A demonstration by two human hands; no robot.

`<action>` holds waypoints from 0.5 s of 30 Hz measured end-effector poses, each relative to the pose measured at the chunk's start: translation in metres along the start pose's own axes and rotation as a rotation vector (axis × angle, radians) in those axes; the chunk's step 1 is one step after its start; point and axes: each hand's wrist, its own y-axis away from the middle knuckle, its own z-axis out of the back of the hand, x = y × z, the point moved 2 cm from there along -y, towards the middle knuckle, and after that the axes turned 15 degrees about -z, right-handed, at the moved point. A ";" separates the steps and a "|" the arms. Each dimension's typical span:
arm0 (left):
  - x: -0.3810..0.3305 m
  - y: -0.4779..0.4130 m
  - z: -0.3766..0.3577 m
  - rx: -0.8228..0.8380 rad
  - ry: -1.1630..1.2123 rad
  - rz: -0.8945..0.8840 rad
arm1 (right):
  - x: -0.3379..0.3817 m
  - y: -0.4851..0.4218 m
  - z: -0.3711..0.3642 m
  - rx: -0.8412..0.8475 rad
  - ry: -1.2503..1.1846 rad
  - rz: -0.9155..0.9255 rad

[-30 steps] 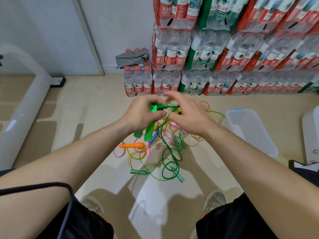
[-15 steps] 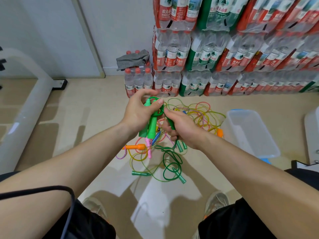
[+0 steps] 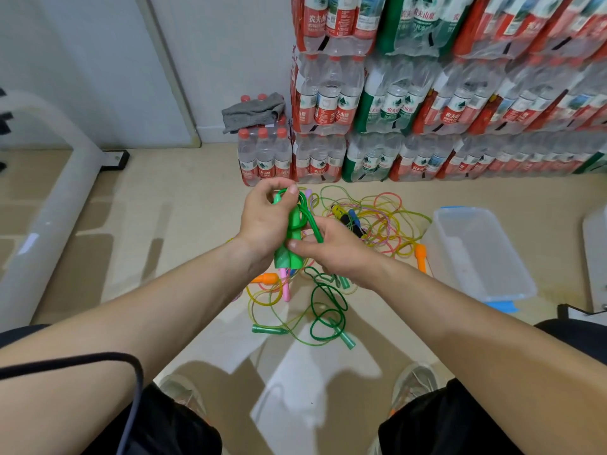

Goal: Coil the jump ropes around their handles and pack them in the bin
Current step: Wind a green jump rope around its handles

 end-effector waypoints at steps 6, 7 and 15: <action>-0.010 0.003 -0.003 0.012 0.125 0.098 | 0.008 0.003 -0.002 0.045 -0.062 0.044; -0.009 0.002 -0.003 0.015 0.101 0.092 | 0.008 0.003 -0.003 0.038 -0.071 0.053; -0.025 -0.007 0.012 0.275 -0.362 -0.212 | 0.004 -0.006 0.011 -0.092 -0.032 0.056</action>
